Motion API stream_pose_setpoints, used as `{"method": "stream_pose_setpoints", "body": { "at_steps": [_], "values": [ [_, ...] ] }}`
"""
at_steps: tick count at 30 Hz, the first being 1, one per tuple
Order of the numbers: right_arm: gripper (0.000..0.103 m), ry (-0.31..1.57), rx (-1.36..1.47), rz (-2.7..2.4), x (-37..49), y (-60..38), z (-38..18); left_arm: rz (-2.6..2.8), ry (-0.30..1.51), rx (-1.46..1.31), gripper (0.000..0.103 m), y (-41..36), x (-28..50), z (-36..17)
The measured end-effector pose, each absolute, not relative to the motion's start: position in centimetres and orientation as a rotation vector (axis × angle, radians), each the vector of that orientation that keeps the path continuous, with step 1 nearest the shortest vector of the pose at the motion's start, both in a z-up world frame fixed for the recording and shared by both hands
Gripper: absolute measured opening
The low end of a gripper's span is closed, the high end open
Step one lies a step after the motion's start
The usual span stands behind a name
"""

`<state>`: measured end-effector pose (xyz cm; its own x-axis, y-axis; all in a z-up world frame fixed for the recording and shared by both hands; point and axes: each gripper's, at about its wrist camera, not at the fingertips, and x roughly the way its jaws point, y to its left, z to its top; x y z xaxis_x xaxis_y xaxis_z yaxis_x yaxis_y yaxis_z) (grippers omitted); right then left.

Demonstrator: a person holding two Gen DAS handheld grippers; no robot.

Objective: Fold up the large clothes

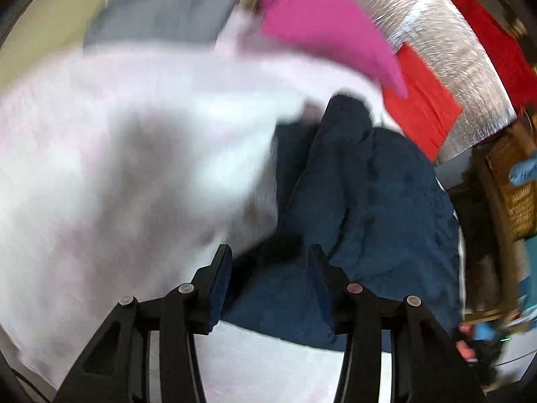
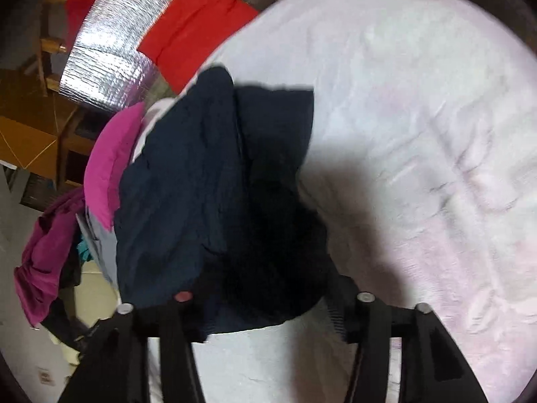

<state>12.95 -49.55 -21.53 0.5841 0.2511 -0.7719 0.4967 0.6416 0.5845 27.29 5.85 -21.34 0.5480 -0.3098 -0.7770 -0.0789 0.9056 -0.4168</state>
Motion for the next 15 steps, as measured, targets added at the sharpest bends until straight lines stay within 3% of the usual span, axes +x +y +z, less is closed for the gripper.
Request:
{"method": "stream_pose_setpoints", "body": {
  "at_steps": [3, 6, 8, 9, 10, 15],
  "values": [
    [0.064, 0.863, 0.819, -0.245, 12.1, -49.9, -19.1, -0.165, 0.877, -0.385, 0.068, 5.1, 26.7, -19.4],
    [0.063, 0.771, 0.792, -0.225, 12.3, -49.4, -17.8, -0.193, 0.825, -0.365, 0.069, 3.5, 26.9, -18.9],
    [0.053, 0.739, 0.768, -0.2, 12.8, -48.9, -17.2, -0.205, 0.828, -0.343, 0.069, 2.4, 27.3, -18.9],
    [0.041, 0.733, 0.738, -0.195, 13.3, -48.4, -16.9, -0.205, 0.83, -0.326, 0.069, 1.9, 27.5, -18.9],
    [0.037, 0.744, 0.704, -0.191, 14.1, -47.8, -16.7, -0.198, 0.832, -0.303, 0.069, 1.4, 27.7, -19.2],
    [0.037, 0.883, 0.675, -0.189, 17.1, -46.9, -19.2, -0.16, 0.941, -0.241, 0.069, 0.9, 29.6, -22.1]
  ]
}}
